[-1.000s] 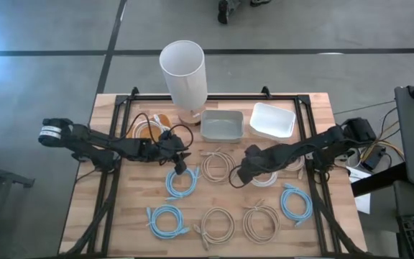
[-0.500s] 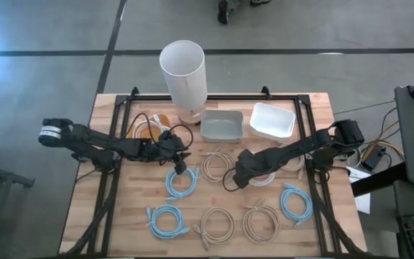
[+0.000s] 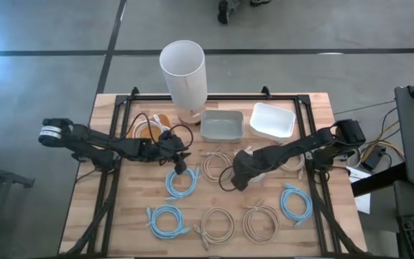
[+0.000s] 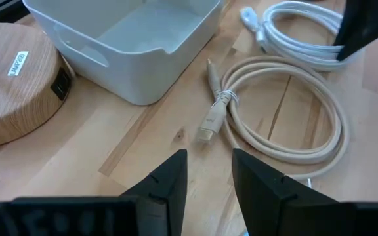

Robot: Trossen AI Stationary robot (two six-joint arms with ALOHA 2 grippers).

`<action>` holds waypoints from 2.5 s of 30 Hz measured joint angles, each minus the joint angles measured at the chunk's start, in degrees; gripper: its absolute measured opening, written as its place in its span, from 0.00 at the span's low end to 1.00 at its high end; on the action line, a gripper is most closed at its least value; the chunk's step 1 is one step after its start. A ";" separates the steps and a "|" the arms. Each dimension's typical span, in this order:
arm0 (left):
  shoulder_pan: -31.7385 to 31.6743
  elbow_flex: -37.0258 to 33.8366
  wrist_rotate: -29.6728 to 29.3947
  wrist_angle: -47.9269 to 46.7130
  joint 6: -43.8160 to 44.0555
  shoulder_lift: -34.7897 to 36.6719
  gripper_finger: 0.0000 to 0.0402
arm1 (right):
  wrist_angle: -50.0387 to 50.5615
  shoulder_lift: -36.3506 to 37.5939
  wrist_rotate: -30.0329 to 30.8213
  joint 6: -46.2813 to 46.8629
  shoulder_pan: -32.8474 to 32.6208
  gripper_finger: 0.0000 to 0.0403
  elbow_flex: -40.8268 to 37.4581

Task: Sort HDMI cables
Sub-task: Put the white HDMI cable into the yellow bin

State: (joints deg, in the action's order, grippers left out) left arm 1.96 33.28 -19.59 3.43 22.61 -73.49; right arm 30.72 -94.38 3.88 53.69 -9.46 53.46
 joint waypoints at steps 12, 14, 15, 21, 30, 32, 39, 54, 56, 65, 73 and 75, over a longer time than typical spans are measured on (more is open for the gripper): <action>0.64 0.00 1.10 5.66 -12.60 0.00 0.31 | 2.24 5.17 -0.95 -12.25 -2.97 0.04 7.77; 1.38 0.00 2.90 8.47 -19.35 0.00 0.31 | 2.19 5.17 -0.94 -15.00 -2.90 0.04 9.36; 1.86 0.00 3.85 9.74 -22.16 0.00 0.31 | 2.17 5.00 -0.92 -16.18 -2.87 0.04 10.14; 3.82 0.00 7.13 14.81 -30.14 0.04 0.31 | 0.84 3.11 -0.88 -21.64 -1.84 0.03 13.21; 4.63 1.02 10.56 14.43 -35.75 0.04 0.35 | -0.13 -2.55 -1.00 -20.89 1.11 0.03 15.02; 4.63 1.58 11.55 14.37 -37.29 0.03 0.39 | -0.55 -3.21 -1.03 -20.94 1.57 0.03 16.13; 4.76 3.00 14.27 13.92 -44.42 -1.05 0.54 | -1.40 -4.87 -1.23 -20.91 2.69 0.03 19.37; 6.19 6.11 7.18 15.18 -68.60 -8.34 0.56 | -4.15 -6.30 -7.40 -20.65 2.74 0.03 21.61; 6.19 6.51 7.20 15.05 -70.33 -9.36 0.55 | -4.21 -6.30 -7.40 -20.65 2.76 0.03 21.61; 6.33 7.32 5.43 15.11 -76.58 -14.52 0.55 | -4.18 -6.09 -8.72 -20.65 2.74 0.03 21.93; 6.43 7.30 4.72 20.11 -78.07 -14.92 0.53 | -4.37 -6.09 -8.92 -20.70 2.72 0.03 21.91; 6.43 7.69 4.72 20.05 -78.07 -14.62 0.49 | -4.38 -6.09 -8.90 -20.72 2.74 0.03 21.91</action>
State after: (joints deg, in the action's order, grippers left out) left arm 8.38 40.97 -14.87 23.48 -55.46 -88.12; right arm 26.33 -100.47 -5.02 32.97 -6.72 75.37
